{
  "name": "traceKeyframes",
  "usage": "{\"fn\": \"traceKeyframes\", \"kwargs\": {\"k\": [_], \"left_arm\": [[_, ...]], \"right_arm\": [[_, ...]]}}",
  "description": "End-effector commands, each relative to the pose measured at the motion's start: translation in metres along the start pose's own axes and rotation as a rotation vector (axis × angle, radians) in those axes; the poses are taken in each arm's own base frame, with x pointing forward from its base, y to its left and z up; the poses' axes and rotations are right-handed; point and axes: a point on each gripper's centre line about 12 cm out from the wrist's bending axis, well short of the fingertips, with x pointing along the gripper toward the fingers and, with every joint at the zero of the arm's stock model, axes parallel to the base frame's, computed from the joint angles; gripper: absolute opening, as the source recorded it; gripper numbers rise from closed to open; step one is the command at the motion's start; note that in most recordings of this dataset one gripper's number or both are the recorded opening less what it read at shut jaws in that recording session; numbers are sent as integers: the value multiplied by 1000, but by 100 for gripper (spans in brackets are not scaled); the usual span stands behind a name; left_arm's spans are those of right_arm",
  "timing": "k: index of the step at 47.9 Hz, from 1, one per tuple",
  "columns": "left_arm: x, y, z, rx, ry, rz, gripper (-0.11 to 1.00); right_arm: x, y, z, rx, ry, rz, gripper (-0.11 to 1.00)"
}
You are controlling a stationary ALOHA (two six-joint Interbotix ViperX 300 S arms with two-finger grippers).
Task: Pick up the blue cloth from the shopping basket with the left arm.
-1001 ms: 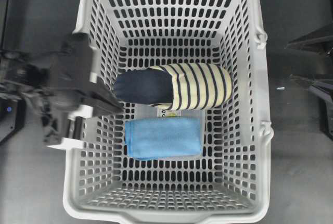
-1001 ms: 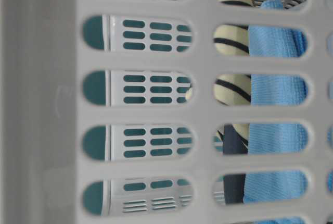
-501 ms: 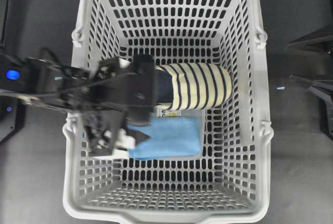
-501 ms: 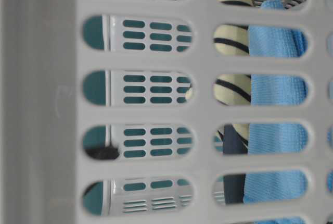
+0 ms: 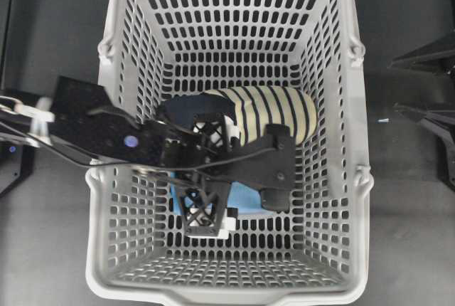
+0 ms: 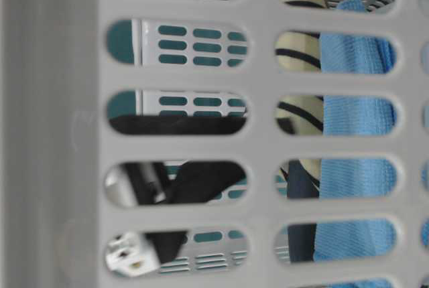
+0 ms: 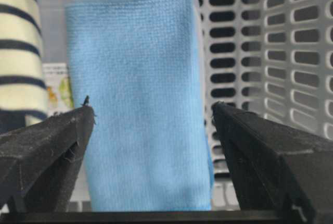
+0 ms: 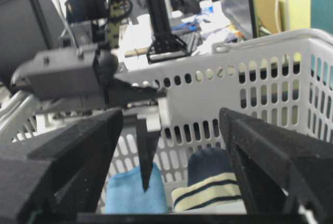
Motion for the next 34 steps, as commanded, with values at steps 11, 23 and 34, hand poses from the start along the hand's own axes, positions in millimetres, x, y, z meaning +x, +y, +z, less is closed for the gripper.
{"fn": "traceKeyframes", "kwargs": {"k": [11,23,34], "left_arm": [[33,1,-19,-3,102,14,89],[43,1,-29,-2,126,16,89],[43,-1,-30,8,128,12,74]], "right_arm": [[1,0,1,-6,-3,0,73],[1,0,1,-6,-9,0,73],[1,0,0,-8,-3,0,73]]}}
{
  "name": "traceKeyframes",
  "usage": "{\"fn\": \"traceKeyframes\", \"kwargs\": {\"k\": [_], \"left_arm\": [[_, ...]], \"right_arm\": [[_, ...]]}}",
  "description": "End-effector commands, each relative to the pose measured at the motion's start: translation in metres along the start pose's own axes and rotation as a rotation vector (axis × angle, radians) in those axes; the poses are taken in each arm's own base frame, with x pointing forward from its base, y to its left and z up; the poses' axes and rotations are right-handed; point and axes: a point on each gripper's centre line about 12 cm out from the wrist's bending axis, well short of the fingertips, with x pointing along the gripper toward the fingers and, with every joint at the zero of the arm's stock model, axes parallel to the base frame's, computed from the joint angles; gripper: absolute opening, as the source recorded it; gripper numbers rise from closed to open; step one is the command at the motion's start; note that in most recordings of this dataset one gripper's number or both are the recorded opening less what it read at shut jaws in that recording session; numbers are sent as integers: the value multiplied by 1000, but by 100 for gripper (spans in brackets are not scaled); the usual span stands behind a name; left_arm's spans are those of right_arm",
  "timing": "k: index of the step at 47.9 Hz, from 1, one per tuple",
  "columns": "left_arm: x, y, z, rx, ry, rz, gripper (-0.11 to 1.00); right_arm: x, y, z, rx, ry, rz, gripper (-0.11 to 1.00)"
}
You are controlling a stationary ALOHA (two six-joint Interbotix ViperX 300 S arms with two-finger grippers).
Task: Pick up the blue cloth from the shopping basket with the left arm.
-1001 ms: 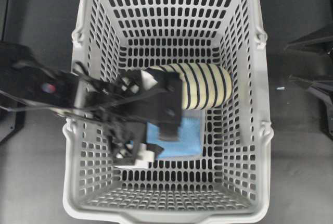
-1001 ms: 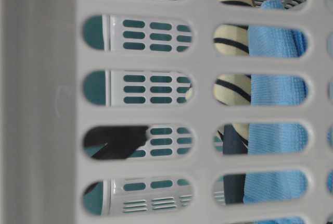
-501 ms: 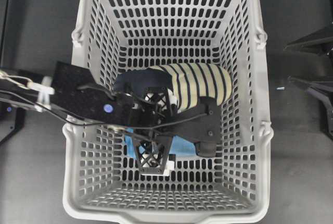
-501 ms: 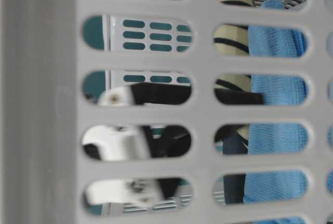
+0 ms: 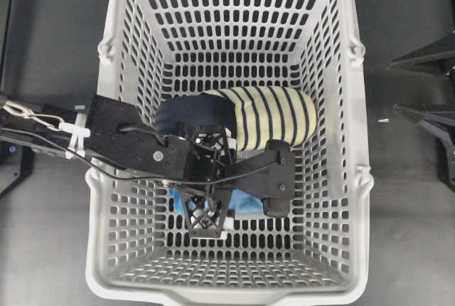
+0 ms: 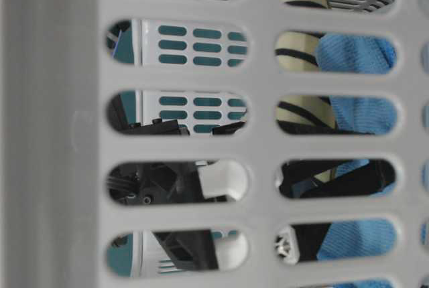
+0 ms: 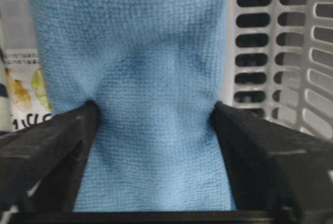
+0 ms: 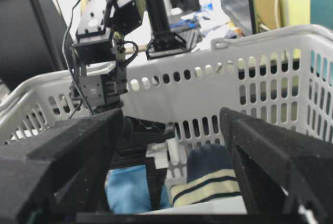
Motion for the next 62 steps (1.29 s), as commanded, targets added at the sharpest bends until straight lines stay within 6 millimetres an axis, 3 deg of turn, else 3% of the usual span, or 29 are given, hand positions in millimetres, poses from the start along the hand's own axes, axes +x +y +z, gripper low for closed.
{"fn": "traceKeyframes", "kwargs": {"k": [1,5,10,13,18,26,31,35,41,62], "left_arm": [[-3,-3,2,14,-11,-2,70],[-6,-3,2,16,-12,-2,51],[-24,-2,12,20,-57,-6,23],[-38,-1,20,17,-95,-7,14],[-67,-1,34,14,-156,-11,14],[-135,-1,58,7,-246,-18,14],[-173,-1,65,3,-254,-17,14],[-190,3,67,-6,-247,-11,14],[-198,8,70,-17,-246,-5,14],[-195,9,69,-18,-235,-2,14]], "right_arm": [[1,1,3,-3,-9,3,73],[1,1,3,-1,-12,2,73],[1,1,3,-1,-9,2,73],[1,1,3,-1,-9,2,73],[0,1,3,-1,-9,2,73],[0,1,3,0,-12,2,73],[0,1,4,0,-14,3,72],[0,1,4,0,-14,3,72],[0,1,3,-1,-12,2,72],[-1,1,4,0,-18,3,72]]}}
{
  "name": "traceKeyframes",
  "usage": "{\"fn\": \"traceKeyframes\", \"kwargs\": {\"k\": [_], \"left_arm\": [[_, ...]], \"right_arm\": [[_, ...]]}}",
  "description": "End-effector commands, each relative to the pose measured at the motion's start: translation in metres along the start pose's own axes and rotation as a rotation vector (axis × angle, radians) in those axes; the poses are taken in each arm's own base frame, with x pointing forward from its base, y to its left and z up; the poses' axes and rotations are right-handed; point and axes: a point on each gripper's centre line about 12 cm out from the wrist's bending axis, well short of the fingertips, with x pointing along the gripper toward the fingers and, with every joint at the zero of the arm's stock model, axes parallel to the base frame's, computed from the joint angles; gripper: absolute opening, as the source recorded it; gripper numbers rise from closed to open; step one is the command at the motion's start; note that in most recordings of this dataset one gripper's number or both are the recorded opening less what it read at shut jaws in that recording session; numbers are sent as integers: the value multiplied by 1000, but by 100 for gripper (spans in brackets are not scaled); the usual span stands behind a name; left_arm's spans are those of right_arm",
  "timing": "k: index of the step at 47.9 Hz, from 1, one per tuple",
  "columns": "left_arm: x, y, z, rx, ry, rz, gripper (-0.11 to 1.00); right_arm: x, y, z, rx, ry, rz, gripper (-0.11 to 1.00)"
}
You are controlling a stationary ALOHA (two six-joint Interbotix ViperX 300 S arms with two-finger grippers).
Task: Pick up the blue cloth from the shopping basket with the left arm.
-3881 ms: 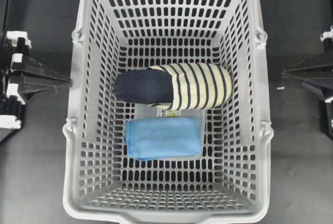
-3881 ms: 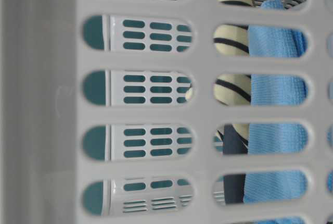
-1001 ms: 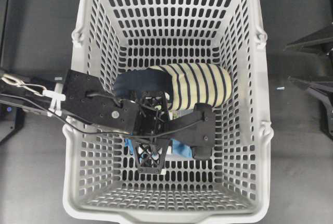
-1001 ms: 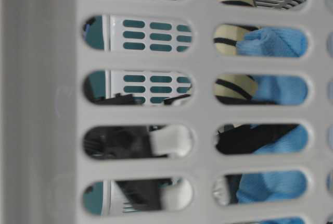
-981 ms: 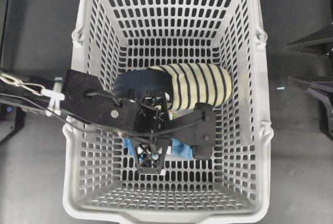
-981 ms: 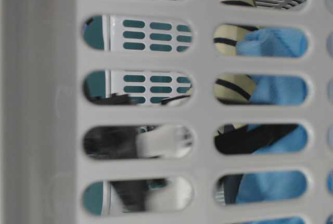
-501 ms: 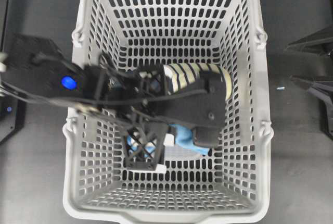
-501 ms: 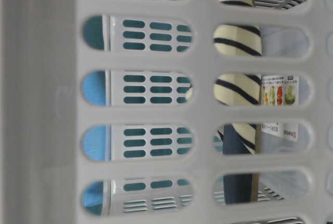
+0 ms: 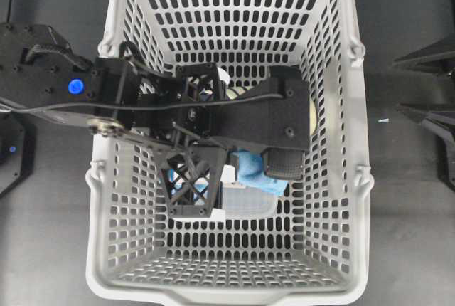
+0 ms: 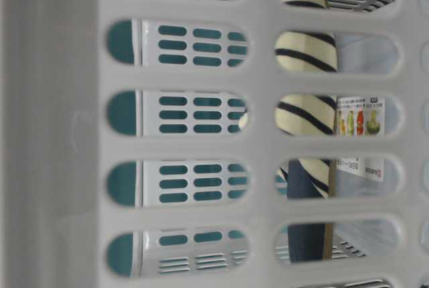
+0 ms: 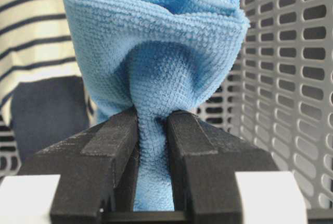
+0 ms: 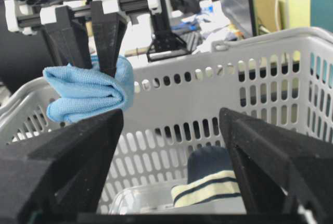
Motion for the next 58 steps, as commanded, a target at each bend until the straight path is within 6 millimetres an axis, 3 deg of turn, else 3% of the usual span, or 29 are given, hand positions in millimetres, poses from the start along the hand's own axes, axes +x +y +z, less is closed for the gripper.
{"fn": "traceKeyframes", "kwargs": {"k": [1,58], "left_arm": [[-19,1,5,0,-46,-1,14],[-12,0,1,1,-19,1,14]], "right_arm": [[1,0,3,-2,-12,1,72],[-3,1,2,-1,-15,4,72]]}}
